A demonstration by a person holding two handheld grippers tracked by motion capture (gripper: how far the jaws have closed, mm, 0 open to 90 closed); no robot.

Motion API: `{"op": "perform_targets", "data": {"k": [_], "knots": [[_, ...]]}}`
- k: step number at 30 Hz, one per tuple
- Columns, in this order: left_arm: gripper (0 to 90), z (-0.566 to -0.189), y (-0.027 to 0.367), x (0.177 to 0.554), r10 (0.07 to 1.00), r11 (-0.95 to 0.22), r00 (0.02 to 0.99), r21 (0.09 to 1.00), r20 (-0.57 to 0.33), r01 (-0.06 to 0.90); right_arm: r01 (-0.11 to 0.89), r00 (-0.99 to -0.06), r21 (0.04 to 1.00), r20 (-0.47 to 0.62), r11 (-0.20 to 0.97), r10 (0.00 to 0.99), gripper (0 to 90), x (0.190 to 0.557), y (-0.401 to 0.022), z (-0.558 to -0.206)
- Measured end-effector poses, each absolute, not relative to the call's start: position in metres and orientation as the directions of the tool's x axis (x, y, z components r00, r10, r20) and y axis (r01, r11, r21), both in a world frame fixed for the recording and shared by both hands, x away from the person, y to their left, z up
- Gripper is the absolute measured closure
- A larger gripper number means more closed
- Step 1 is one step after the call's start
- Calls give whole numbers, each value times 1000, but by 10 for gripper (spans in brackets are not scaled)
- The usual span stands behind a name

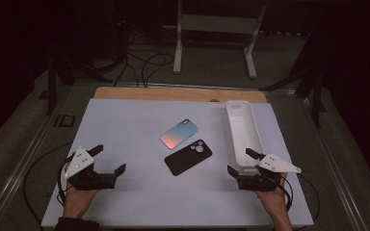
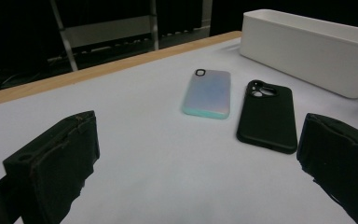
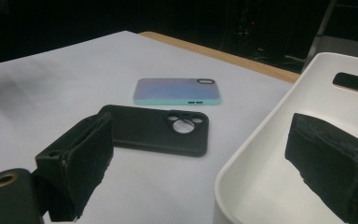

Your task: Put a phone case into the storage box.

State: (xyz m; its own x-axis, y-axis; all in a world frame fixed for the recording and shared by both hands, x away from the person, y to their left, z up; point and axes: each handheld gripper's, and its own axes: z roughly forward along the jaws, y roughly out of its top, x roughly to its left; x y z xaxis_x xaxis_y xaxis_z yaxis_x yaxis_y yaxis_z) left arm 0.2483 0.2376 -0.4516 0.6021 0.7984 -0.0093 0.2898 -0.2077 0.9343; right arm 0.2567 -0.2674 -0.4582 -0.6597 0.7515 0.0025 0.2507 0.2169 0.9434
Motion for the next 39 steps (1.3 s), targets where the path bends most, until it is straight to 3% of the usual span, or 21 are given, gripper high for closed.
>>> {"op": "perform_targets", "data": {"k": [39], "knots": [[0, -432, 211, 275, 813, -230, 583, 918, 0, 322, 251, -637, 940, -19, 231, 771, 75, 258, -263, -458]]}}
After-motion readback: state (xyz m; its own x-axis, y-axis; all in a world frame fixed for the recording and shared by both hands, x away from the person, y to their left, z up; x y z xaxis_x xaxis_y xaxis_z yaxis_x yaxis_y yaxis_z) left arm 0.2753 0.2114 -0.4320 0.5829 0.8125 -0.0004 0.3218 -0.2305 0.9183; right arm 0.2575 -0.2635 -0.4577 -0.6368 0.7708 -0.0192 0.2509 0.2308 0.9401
